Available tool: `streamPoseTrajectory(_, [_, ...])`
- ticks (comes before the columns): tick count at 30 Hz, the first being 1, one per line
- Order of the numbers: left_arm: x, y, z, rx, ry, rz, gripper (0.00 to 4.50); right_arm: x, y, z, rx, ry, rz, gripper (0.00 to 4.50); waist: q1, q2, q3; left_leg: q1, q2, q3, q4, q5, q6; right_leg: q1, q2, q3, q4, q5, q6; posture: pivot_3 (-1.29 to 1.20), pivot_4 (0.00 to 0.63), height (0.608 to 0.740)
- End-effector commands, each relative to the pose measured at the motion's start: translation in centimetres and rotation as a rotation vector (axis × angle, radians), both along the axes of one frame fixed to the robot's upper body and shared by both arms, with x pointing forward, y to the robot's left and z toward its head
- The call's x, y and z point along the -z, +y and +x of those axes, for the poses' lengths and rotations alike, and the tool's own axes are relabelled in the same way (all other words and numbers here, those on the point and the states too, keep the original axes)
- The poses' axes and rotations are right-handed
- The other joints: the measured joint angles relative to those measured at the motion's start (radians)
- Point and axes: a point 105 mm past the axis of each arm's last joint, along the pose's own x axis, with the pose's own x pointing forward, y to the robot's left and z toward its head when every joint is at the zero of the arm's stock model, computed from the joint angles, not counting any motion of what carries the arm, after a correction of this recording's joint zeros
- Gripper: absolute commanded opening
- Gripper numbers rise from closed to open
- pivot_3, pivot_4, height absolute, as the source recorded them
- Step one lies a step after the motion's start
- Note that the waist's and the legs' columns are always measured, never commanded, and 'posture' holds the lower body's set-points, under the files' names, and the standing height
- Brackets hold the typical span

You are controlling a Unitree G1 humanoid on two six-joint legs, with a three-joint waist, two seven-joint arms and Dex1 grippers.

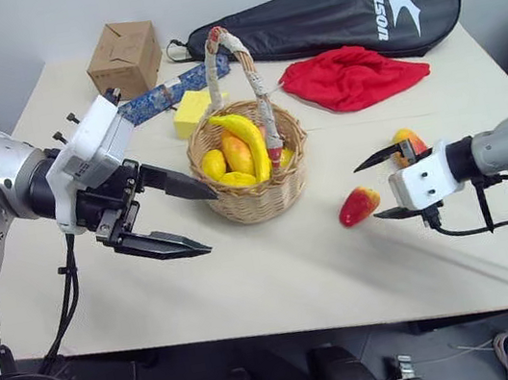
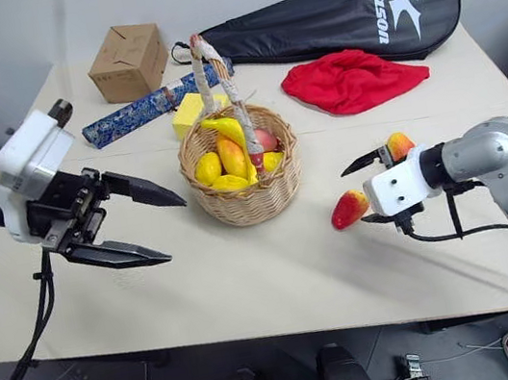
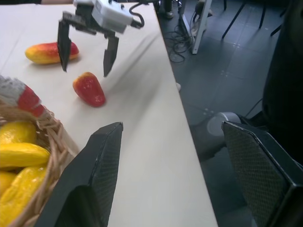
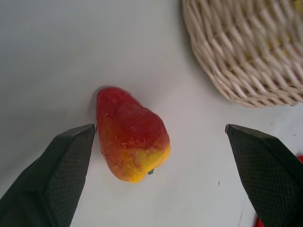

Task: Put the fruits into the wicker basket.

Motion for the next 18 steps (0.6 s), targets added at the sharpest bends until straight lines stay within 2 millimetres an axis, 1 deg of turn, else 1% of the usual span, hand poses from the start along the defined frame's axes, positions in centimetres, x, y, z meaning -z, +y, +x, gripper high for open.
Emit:
streamPoseTrajectory(1, [-1.1, -0.5, -0.2, 0.005, -0.082, -0.011, 3.5, 0.8, -0.5, 0.8, -0.014, -0.013, -0.076, 4.5, -0.001, 0.0, 0.0, 0.0, 0.0, 0.0, 0.0, 0.0, 0.0, 0.0, 0.0, 0.0, 0.0, 0.0, 0.0, 0.0, 0.15, 0.74])
streamPoseTrajectory(4, [-1.3, -0.5, 0.0, -0.011, -0.097, -0.016, 3.5, 1.9, -1.3, 1.5, -0.002, 0.004, -0.12, 4.5, -0.001, 0.0, 0.0, 0.0, 0.0, 0.0, 0.0, 0.0, 0.0, -0.001, 0.0, 0.0, 0.0, 0.0, 0.0, 0.0, 0.15, 0.74])
streamPoseTrajectory(6, [-1.5, -0.4, 0.1, -0.021, -0.101, -0.024, 3.5, 1.8, -0.9, 2.0, 0.01, 0.013, -0.06, 4.5, -0.003, 0.0, 0.0, 0.0, 0.0, 0.001, 0.0, 0.0, 0.0, -0.001, 0.0, 0.0, 0.001, 0.0, 0.0, 0.0, 0.15, 0.74])
streamPoseTrajectory(7, [-1.6, -0.4, 0.2, -0.027, -0.103, -0.026, 3.53, 1.7, -0.7, 2.1, 0.016, 0.027, -0.025, 4.12, -0.006, 0.0, 0.0, 0.0, 0.0, 0.001, 0.0, 0.0, 0.0, -0.001, 0.0, 0.0, 0.001, 0.0, 0.0, 0.0, 0.15, 0.74])
streamPoseTrajectory(8, [-1.6, -0.3, 0.3, -0.034, -0.106, -0.027, 3.53, 1.8, -0.6, 2.1, 0.014, 0.037, -0.014, 3.89, -0.009, 0.0, 0.0, 0.0, 0.0, 0.001, 0.0, 0.0, 0.0, -0.001, 0.0, 0.0, 0.002, 0.0, 0.0, 0.0, 0.15, 0.74])
streamPoseTrajectory(12, [-1.6, 0.0, 0.7, -0.066, -0.107, -0.041, 3.53, 2.1, -0.6, 1.3, 0.006, 0.103, 0.037, 2.51, -0.009, 0.001, 0.0, 0.0, 0.001, 0.0, 0.0, 0.0, -0.001, -0.001, 0.001, 0.0, 0.003, 0.0, 0.0, 0.0, 0.15, 0.74])
streamPoseTrajectory(13, [-1.6, 0.1, 0.8, -0.074, -0.105, -0.046, 3.53, 2.1, -0.7, 1.2, 0.01, 0.117, 0.055, 2.31, -0.008, 0.001, 0.0, 0.0, 0.001, 0.0, 0.001, 0.0, -0.001, -0.001, 0.001, 0.0, 0.002, 0.0, 0.0, 0.0, 0.15, 0.74])
streamPoseTrajectory(14, [-1.6, 0.2, 0.9, -0.083, -0.103, -0.05, 3.53, 2.1, -0.8, 1.0, 0.015, 0.129, 0.067, 2.25, -0.007, 0.001, 0.0, 0.0, 0.0, 0.001, 0.001, 0.0, -0.001, -0.001, 0.0, 0.0, 0.002, 0.0, 0.0, 0.0, 0.15, 0.74])
streamPoseTrajectory(17, [-1.6, 0.5, 1.3, -0.121, -0.086, -0.067, 3.53, 1.7, -1.1, 0.5, 0.043, 0.162, 0.121, 2.25, -0.006, 0.001, 0.0, 0.0, 0.0, 0.001, 0.001, 0.0, 0.0, -0.001, 0.0, 0.0, 0.003, 0.0, 0.0, 0.0, 0.15, 0.74])
streamPoseTrajectory(18, [-1.6, 0.6, 1.5, -0.134, -0.078, -0.073, 3.69, 1.5, -1.3, 0.2, 0.053, 0.175, 0.142, 2.25, -0.005, 0.001, 0.0, 0.0, 0.0, 0.0, 0.001, 0.0, 0.0, -0.001, 0.0, 0.0, 0.003, 0.0, 0.0, 0.0, 0.15, 0.74])
